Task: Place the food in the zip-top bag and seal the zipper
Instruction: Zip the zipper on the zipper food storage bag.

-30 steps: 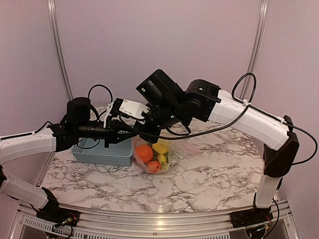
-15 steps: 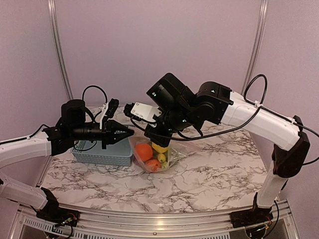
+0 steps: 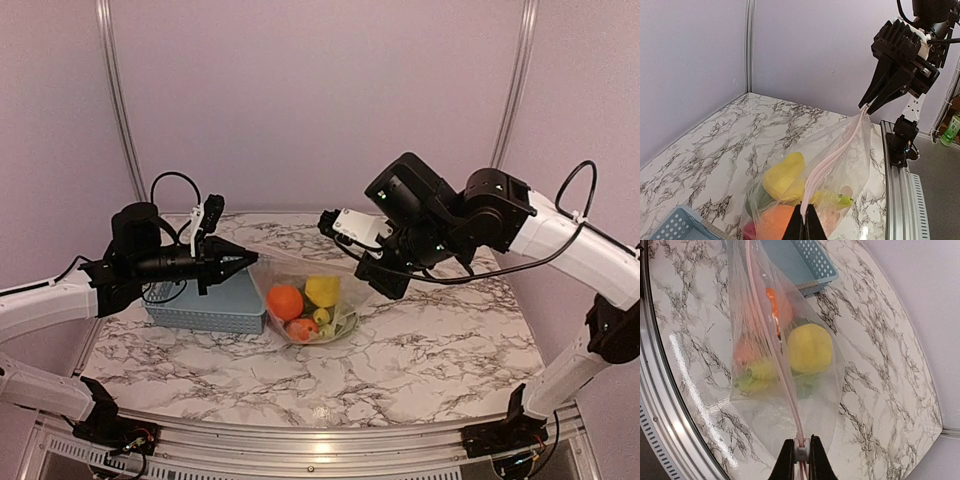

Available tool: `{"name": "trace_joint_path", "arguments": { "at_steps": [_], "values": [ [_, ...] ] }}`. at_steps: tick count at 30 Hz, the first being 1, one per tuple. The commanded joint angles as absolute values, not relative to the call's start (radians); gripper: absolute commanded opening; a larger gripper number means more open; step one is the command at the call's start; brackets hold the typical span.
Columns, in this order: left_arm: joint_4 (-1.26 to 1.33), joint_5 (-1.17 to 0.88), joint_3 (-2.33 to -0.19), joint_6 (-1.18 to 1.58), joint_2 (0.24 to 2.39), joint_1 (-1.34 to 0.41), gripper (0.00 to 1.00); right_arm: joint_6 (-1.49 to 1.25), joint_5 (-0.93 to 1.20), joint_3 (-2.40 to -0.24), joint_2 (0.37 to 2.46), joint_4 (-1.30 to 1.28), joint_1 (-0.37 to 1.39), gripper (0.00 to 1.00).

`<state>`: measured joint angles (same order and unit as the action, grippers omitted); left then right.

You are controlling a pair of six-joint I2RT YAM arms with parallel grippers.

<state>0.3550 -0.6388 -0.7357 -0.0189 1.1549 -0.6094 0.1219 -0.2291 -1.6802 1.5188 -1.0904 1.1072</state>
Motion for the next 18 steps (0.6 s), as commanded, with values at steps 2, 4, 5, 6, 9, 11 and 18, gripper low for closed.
{"name": "trace_joint_path", "arguments": {
  "at_steps": [2,4,5,6,9,11,18],
  "values": [
    [0.42,-0.563,-0.72,-0.006,1.142,-0.58,0.0,0.093,-0.284,-1.616,1.415,-1.23,1.073,0.04],
    [0.433,-0.566,-0.72,0.023,1.148,-0.578,0.0,0.091,-0.283,-1.6,1.397,-1.234,1.071,0.04],
    [0.44,-0.569,-0.719,0.031,1.152,-0.579,0.0,0.091,-0.282,-1.594,1.391,-1.235,1.071,0.04],
    [0.447,-0.571,-0.72,0.039,1.156,-0.578,0.0,0.091,-0.282,-1.589,1.387,-1.235,1.069,0.04],
    [0.466,-0.561,-0.717,0.051,1.163,-0.578,0.0,0.093,-0.282,-1.577,1.377,-1.23,1.062,0.04],
    [0.474,-0.562,-0.716,0.056,1.169,-0.579,0.0,0.096,-0.28,-1.576,1.375,-1.228,1.06,0.05],
    [0.59,-0.601,-0.73,0.16,1.239,-0.59,0.0,0.096,-0.263,-1.639,1.412,-1.191,1.058,0.26]
  ]
}}
